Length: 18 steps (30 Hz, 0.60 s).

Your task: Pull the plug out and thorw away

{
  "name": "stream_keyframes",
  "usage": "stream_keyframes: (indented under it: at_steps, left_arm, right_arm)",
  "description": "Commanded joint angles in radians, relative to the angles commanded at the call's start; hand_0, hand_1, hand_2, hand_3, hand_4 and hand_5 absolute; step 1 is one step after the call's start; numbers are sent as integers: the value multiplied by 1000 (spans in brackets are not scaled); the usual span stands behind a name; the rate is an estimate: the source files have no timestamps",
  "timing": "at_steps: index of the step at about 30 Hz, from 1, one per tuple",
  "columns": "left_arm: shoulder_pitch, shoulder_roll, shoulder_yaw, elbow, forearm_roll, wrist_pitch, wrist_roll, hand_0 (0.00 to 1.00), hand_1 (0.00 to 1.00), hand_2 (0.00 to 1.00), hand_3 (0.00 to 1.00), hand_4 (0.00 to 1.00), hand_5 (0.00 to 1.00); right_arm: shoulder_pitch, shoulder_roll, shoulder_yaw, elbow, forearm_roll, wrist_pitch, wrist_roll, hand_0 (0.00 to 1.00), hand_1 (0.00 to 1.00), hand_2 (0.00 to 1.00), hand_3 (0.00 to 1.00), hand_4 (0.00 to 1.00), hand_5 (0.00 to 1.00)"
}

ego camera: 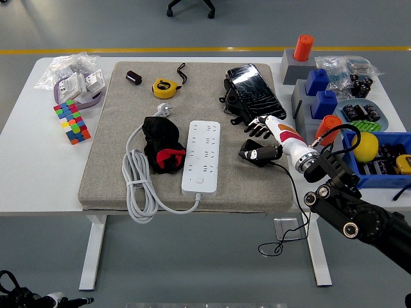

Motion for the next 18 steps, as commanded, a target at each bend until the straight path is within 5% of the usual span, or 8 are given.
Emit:
stream_keyframes:
  at_steps: [6,7,9,12,13,18]
  left_arm:
    - [2,-1,2,1,-4,1,-1,534,664,693,670,836,701]
    - [1,-1,3,1,-5,2,-2,534,664,692,669,835,701]
    - [1,-1,5,0,-7,2,-4,534,664,692,669,835,701]
    - [1,0,3,2,-6,1,-2,534,664,692,669,835,701]
    - [1,0,3,2,-6,2,-2,534,664,693,670,836,701]
    - [1,0,5,2,-9,3,-3,534,664,693,670,836,701]
  right_arm:
    - [-3,-1,21,36,-3,40,-27,580,612,610,644,998,251]
    - [-5,-4,29,52,-2,60,-36,600,636,648,738,998,282]
    - [-11,-10,45,88,4,91,-44,600,636,648,738,998,282]
    - [-22,-21,75,167,12,141,-59,600,636,648,738,998,282]
    - [-28,-26,85,202,13,152,-63,720,722,745,803,998,440]
    - [-53,-45,107,365,21,182,-102,720,722,745,803,998,440]
